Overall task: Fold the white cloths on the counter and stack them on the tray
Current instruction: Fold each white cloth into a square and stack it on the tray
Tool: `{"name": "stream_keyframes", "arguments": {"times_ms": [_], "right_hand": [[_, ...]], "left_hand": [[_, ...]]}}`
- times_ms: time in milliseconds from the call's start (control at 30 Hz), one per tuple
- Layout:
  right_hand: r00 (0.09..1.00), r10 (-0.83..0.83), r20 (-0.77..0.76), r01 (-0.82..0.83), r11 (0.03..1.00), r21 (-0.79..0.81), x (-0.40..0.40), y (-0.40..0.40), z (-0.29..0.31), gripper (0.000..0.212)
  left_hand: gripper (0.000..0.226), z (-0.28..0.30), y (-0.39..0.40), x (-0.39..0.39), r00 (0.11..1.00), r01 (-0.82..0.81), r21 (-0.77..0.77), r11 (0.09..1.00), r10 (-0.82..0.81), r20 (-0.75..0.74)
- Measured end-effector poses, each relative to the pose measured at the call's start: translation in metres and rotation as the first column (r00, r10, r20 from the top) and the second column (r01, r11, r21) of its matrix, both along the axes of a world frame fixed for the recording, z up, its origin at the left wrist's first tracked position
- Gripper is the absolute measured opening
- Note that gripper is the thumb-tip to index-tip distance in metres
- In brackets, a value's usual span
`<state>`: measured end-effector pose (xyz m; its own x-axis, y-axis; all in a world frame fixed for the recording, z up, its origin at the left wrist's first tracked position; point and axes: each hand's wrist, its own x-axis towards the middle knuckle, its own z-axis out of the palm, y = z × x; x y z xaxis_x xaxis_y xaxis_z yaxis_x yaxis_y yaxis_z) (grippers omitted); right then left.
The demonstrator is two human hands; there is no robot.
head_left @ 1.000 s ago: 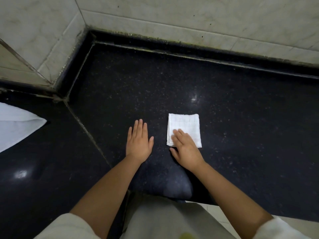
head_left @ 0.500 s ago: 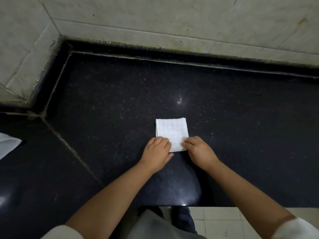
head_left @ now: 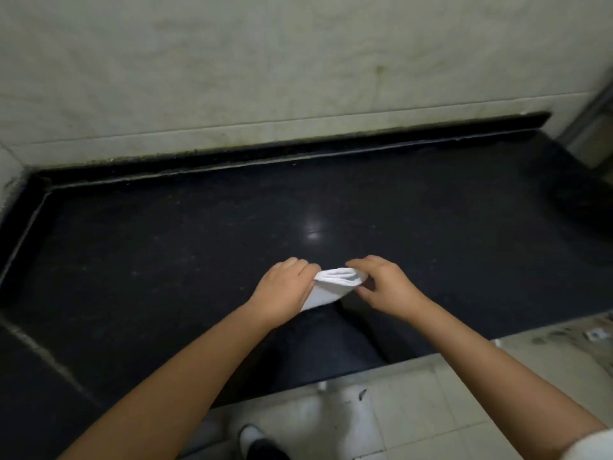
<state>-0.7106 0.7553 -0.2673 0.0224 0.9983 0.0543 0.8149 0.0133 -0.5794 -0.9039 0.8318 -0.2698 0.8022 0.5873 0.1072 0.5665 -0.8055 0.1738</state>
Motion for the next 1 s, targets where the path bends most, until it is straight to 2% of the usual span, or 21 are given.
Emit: {"name": "stream_keyframes", "arguments": {"times_ms": [100,200,267,333,467,567,800,1000], "right_hand": [[0.996,-0.09,0.025,0.089,0.996,0.02,0.063,-0.057,0.013,0.018],[0.97,-0.235,0.07,0.229,0.97,0.088,0.129,-0.118,0.028,0.012],[0.952,-0.275,0.134,0.262,0.959,0.105,0.175,-0.152,0.043,0.011],[0.934,-0.316,0.168,0.295,0.945,0.14,0.218,-0.178,0.06,0.01],[0.892,-0.397,0.216,0.354,0.911,0.214,0.3,-0.207,0.095,0.01],[0.856,-0.429,0.287,0.366,0.897,0.25,0.361,-0.214,0.117,0.012],[0.782,-0.377,0.496,0.344,0.925,0.16,0.541,-0.192,0.167,0.011],[0.744,-0.432,0.51,0.385,0.901,0.201,0.686,-0.16,0.224,0.01]], "left_hand": [[0.025,0.03,-0.036,0.082,0.997,0.065,-0.097,0.993,-0.068,-0.026],[0.025,0.052,-0.078,0.16,0.986,0.148,-0.082,0.986,-0.153,-0.063],[0.028,0.056,-0.097,0.209,0.976,0.214,-0.037,0.976,-0.215,-0.043],[0.033,0.063,-0.112,0.257,0.947,0.316,0.062,0.947,-0.319,0.038],[0.027,0.085,-0.128,0.352,0.899,0.403,0.217,0.889,-0.429,0.086],[0.026,0.106,-0.132,0.427,0.88,0.415,0.262,0.871,-0.457,0.128],[0.023,0.147,-0.116,0.617,0.868,0.371,0.374,0.85,-0.46,0.185],[0.016,0.206,-0.099,0.765,0.918,0.279,0.316,0.907,-0.349,0.191]]}}
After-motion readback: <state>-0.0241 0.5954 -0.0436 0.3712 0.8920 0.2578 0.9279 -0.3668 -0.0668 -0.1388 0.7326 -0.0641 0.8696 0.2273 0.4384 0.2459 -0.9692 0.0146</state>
